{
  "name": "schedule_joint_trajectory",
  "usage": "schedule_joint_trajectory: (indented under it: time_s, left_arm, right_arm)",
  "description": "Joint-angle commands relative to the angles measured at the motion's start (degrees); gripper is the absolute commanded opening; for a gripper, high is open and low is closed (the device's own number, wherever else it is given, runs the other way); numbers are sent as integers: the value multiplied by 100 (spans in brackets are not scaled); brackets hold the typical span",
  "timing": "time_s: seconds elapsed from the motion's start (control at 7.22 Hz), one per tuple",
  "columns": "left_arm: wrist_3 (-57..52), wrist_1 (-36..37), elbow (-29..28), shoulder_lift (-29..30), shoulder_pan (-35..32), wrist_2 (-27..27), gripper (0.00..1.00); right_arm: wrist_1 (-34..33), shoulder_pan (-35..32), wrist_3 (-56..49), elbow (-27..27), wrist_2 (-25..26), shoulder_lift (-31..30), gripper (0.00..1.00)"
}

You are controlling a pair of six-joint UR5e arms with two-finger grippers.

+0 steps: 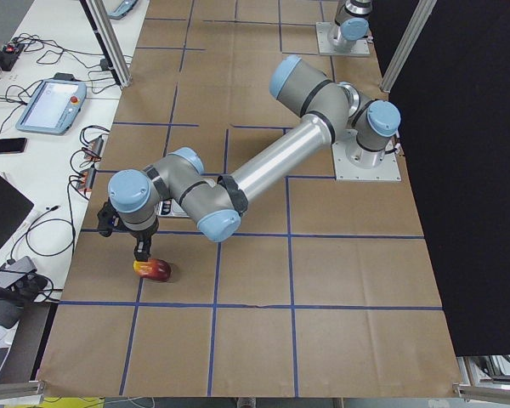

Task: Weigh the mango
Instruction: 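Lower the left gripper onto the mango and close it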

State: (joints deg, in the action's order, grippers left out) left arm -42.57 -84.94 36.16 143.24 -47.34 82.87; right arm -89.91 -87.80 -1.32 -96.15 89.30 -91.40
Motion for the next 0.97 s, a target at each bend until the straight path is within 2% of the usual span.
schedule_joint_trajectory:
  time_s: [0.0,0.42,0.83]
  left_arm:
    - [12,-162,-766,651,-21,10,100]
    - [30,-59,-812,1301,-56,62,99]
    - [38,-14,-830,1382,-56,97,98]
  right_arm:
    - [0,0,0,0,0,0,100]
    - [0,0,0,0,0,0,100]
    - [0,0,0,0,0,0,100]
